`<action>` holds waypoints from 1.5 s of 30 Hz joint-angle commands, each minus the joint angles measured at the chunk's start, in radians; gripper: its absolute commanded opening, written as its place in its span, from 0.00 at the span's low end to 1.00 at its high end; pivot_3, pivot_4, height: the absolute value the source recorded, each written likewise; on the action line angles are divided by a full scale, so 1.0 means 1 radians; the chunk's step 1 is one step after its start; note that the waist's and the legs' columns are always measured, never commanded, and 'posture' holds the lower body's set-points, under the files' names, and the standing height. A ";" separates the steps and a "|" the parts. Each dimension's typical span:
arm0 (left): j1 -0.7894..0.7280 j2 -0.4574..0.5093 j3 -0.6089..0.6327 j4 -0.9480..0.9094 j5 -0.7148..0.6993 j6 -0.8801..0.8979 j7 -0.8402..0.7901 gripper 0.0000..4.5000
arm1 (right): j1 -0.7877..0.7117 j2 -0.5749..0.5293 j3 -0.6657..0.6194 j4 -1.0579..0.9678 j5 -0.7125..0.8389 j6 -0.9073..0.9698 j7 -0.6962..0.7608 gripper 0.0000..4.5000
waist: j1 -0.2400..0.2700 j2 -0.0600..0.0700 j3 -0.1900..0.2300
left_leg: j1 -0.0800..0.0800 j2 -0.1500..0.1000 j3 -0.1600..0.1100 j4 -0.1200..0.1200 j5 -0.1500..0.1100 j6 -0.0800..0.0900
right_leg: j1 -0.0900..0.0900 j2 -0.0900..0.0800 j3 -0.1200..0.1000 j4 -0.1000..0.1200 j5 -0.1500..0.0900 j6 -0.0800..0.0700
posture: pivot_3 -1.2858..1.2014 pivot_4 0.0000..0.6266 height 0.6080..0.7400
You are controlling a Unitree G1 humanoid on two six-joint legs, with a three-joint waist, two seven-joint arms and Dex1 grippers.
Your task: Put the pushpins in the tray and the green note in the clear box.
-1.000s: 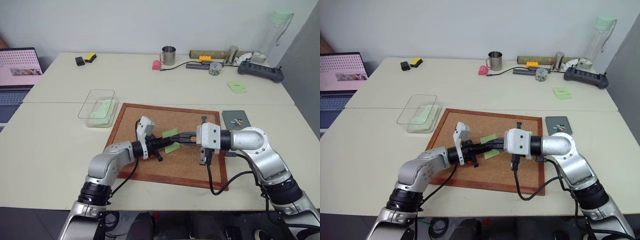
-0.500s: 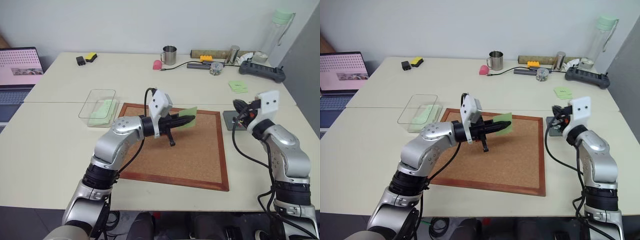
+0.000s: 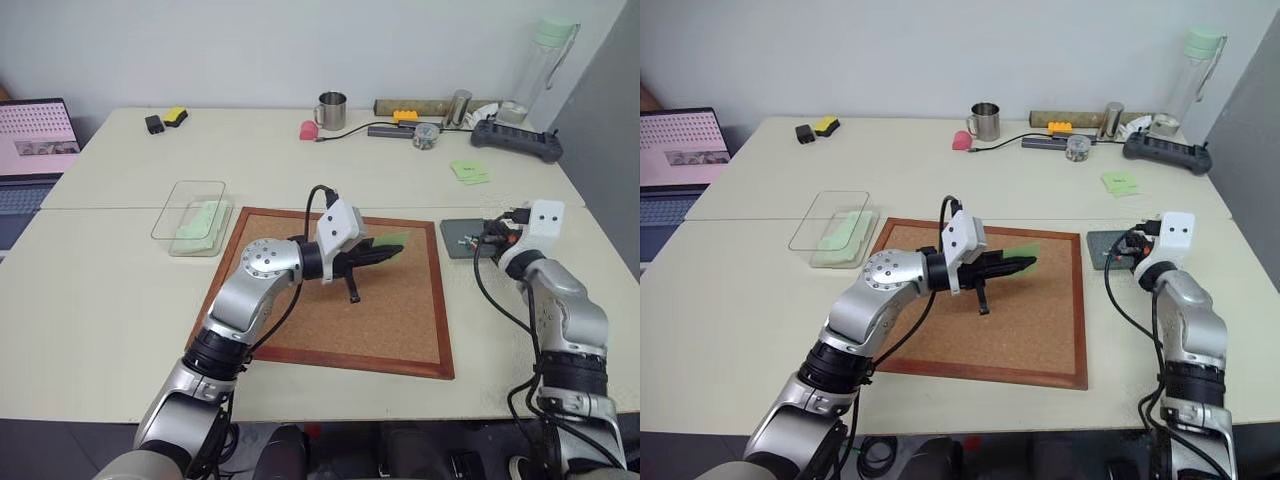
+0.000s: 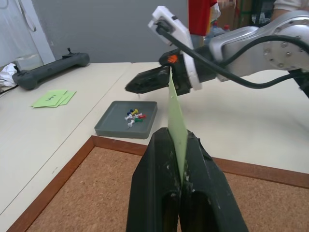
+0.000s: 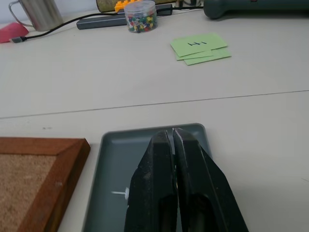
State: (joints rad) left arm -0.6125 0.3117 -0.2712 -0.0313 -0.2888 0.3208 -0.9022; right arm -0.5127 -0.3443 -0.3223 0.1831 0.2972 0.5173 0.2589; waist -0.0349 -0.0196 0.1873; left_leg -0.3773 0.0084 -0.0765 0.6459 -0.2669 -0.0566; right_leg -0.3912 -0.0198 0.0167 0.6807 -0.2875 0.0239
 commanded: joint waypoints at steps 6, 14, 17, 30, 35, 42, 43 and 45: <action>0.014 0.008 0.039 -0.071 -0.025 0.043 0.022 0.00 | -0.079 0.014 -0.032 0.119 0.060 -0.042 0.012 0.23 | 0.003 0.000 0.000 | -0.001 0.000 -0.001 0.000 0.000 0.000 | 0.000 0.000 0.000 -0.001 0.000 0.000 | 0.52 0.24 1.00; 0.020 0.012 0.048 -0.086 -0.026 0.063 0.027 0.00 | -0.074 0.006 -0.024 0.144 0.060 -0.061 0.022 0.60 | 0.003 0.000 0.000 | -0.001 0.000 -0.001 0.000 0.000 0.000 | 0.000 0.000 0.000 0.000 0.000 0.000 | 0.52 0.24 1.00; 0.021 0.011 0.052 -0.085 -0.029 0.067 0.030 0.00 | -0.069 -0.003 -0.017 0.131 0.047 -0.076 0.026 0.77 | 0.003 0.000 0.000 | -0.001 0.000 -0.001 0.000 0.000 0.000 | 0.000 0.000 0.000 0.000 0.000 0.000 | 0.52 0.24 1.00; -0.027 0.053 0.363 0.076 -0.051 0.142 0.291 0.00 | 0.157 -0.152 0.236 -0.547 0.205 0.090 0.357 0.91 | 0.000 0.000 0.000 | -0.001 0.002 -0.003 0.000 0.000 0.000 | 0.000 0.001 -0.001 0.000 0.000 0.000 | 0.52 0.24 1.00; -0.092 0.098 0.477 0.268 0.082 0.020 0.568 0.00 | 0.133 -0.138 0.249 -0.711 0.357 0.224 0.348 0.91 | 0.006 0.000 0.000 | -0.001 0.001 -0.004 0.001 0.000 0.000 | 0.001 0.000 -0.003 0.000 0.000 0.001 | 0.52 0.24 1.00; -0.141 0.118 0.576 0.470 0.120 -0.025 0.773 0.00 | 0.035 -0.090 0.268 -0.776 0.456 0.300 0.286 0.91 | 0.006 0.000 0.000 | -0.001 0.001 -0.004 0.001 0.000 0.000 | 0.001 -0.001 -0.004 -0.001 0.001 0.002 | 0.52 0.24 1.00; -0.144 0.120 0.579 0.487 0.118 -0.025 0.775 0.00 | 0.026 -0.090 0.268 -0.775 0.460 0.303 0.280 0.91 | 0.007 0.000 0.000 | -0.002 0.001 -0.004 0.001 0.000 0.000 | 0.000 -0.001 -0.004 -0.001 0.001 0.002 | 0.52 0.24 1.00; -0.150 0.124 0.579 0.519 0.117 -0.027 0.777 0.00 | 0.016 -0.088 0.264 -0.774 0.469 0.309 0.269 0.91 | 0.010 0.000 0.000 | -0.002 0.001 -0.005 0.001 0.000 0.000 | 0.000 -0.001 -0.005 -0.001 0.001 0.002 | 0.52 0.24 1.00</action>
State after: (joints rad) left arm -0.7298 0.4207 0.2934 0.4832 -0.1704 0.3173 -0.1368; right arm -0.4811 -0.4321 -0.0410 -0.5647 0.7350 0.8233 0.5416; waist -0.0245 -0.0201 0.1873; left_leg -0.3797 0.0089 -0.0815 0.6471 -0.2668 -0.0569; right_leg -0.3911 -0.0210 0.0114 0.6794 -0.2867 0.0254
